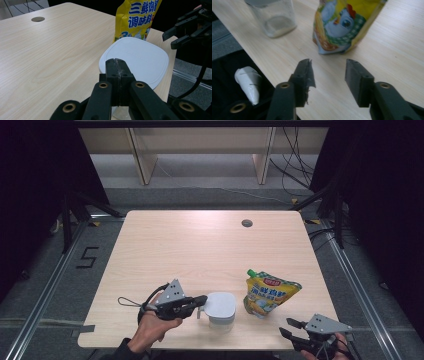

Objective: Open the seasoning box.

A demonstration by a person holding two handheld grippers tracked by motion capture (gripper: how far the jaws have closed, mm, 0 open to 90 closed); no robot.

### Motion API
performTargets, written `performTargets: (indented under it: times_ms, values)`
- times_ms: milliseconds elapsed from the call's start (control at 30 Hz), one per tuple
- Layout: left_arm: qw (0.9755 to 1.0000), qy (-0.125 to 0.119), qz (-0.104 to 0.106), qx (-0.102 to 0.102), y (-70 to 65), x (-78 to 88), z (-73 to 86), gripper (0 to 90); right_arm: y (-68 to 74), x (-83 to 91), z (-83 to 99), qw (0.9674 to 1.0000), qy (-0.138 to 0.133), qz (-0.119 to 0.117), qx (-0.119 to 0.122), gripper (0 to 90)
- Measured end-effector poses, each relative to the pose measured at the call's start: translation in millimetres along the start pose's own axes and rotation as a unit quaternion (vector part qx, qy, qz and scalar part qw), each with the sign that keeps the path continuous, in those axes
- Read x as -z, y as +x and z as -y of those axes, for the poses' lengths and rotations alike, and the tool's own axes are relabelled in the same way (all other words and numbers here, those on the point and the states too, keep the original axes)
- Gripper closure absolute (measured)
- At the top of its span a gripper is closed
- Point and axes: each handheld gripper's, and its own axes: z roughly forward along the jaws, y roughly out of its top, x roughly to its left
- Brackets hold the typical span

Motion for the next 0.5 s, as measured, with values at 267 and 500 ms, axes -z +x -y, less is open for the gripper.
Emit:
performTargets:
  times_ms: [267, 500]
  values:
    - [0.9999, -0.002, -0.003, 0.009, -1.0, 0.1, 0.9, 88.9, 13.5, -3.0, -12.9, 0.9984, -0.046, -0.016, 0.030, 77.7]
    - [0.9998, -0.002, -0.007, 0.016, -0.6, 0.6, 2.0, 88.9, 24.5, -15.1, -23.0, 0.9961, -0.060, -0.041, 0.050, 86.5]
